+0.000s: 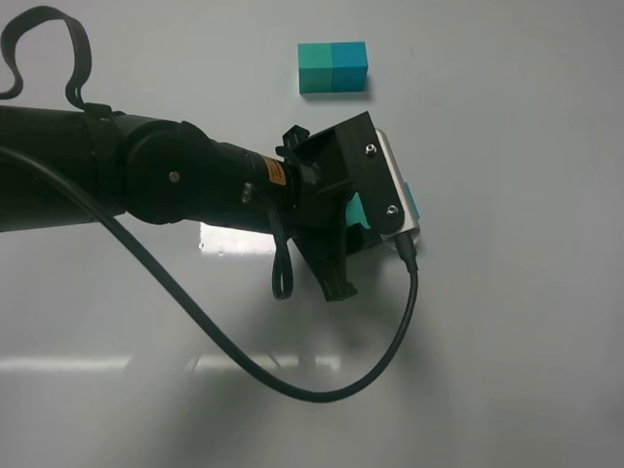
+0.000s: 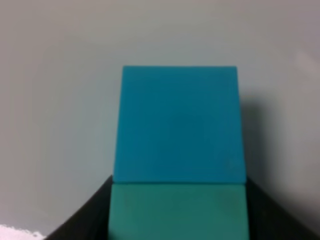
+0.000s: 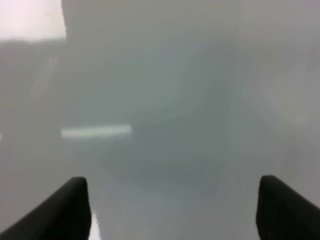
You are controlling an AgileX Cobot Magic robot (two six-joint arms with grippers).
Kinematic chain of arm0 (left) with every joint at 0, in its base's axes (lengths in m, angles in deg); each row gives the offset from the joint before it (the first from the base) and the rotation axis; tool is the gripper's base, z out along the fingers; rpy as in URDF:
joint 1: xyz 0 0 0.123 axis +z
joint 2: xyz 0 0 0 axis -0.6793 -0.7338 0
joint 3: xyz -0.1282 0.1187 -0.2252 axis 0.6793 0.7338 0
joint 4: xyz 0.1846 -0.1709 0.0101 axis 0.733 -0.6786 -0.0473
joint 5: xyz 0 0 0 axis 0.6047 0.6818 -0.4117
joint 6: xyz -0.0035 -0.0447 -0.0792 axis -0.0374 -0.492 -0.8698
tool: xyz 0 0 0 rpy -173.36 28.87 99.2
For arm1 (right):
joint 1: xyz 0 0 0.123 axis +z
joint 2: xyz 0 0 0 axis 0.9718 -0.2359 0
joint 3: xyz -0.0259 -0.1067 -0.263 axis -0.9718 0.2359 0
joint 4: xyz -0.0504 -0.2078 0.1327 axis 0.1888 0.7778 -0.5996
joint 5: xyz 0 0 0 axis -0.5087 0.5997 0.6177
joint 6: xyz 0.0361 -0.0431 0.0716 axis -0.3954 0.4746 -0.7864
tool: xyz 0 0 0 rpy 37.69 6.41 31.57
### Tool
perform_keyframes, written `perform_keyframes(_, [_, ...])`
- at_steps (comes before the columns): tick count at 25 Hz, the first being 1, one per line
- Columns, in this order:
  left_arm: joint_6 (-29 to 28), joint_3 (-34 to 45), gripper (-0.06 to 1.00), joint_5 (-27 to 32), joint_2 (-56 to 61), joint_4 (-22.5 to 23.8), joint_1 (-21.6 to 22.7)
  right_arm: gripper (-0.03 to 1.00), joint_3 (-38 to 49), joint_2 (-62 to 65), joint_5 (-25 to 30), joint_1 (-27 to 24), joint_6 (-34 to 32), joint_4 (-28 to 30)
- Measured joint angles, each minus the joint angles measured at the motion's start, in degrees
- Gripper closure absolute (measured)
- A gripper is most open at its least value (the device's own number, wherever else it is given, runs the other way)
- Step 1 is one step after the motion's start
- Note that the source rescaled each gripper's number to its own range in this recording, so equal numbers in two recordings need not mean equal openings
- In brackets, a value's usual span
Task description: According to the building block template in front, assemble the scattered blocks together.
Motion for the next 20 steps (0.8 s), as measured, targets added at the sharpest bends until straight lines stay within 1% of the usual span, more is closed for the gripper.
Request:
perform_keyframes(1, [0.0, 0.0, 0.79, -0.1, 0.0, 0.0, 0.0, 0.8, 0.0, 0.0, 0.0, 0.0, 0.0, 0.0])
perform_keyframes(6, [0.0, 0.0, 0.68, -0.3, 0.0, 0.0, 0.0, 0.8, 0.0, 0.0, 0.0, 0.0, 0.0, 0.0])
perform_keyframes(7, [0.0, 0.0, 0.64, -0.3, 0.0, 0.0, -0.1, 0.8, 0.0, 0.0, 0.0, 0.0, 0.0, 0.0])
perform_keyframes(9, [0.0, 0.0, 0.52, -0.3, 0.0, 0.0, -0.4, 0.8, 0.0, 0.0, 0.0, 0.0, 0.0, 0.0])
perform_keyframes(10, [0.0, 0.0, 0.44, -0.2, 0.0, 0.1, -0.6, 0.8, 0.0, 0.0, 0.0, 0.0, -0.1, 0.0])
perform_keyframes(12, [-0.1, 0.0, 0.29, 0.4, 0.0, 0.1, -0.8, 0.86, 0.0, 0.0, 0.0, 0.0, -0.1, 0.0])
perform_keyframes(13, [-0.1, 0.0, 0.25, 0.4, 0.0, 0.1, -0.8, 0.88, 0.0, 0.0, 0.0, 0.0, -0.1, 0.0])
perform_keyframes(14, [-0.2, 0.0, 0.22, 0.4, 0.0, 0.2, -0.8, 0.9, 0.0, 0.0, 0.0, 0.0, -0.1, 0.0])
perform_keyframes(16, [-0.2, 0.0, 0.2, 0.3, 0.0, 0.2, -0.8, 0.92, 0.0, 0.0, 0.0, 0.0, -0.1, 0.0])
perform_keyframes(20, [-0.2, 0.0, 0.18, -0.2, 0.3, 0.5, -0.8, 0.92, 0.0, 0.0, 0.0, 0.0, -0.1, 0.0])
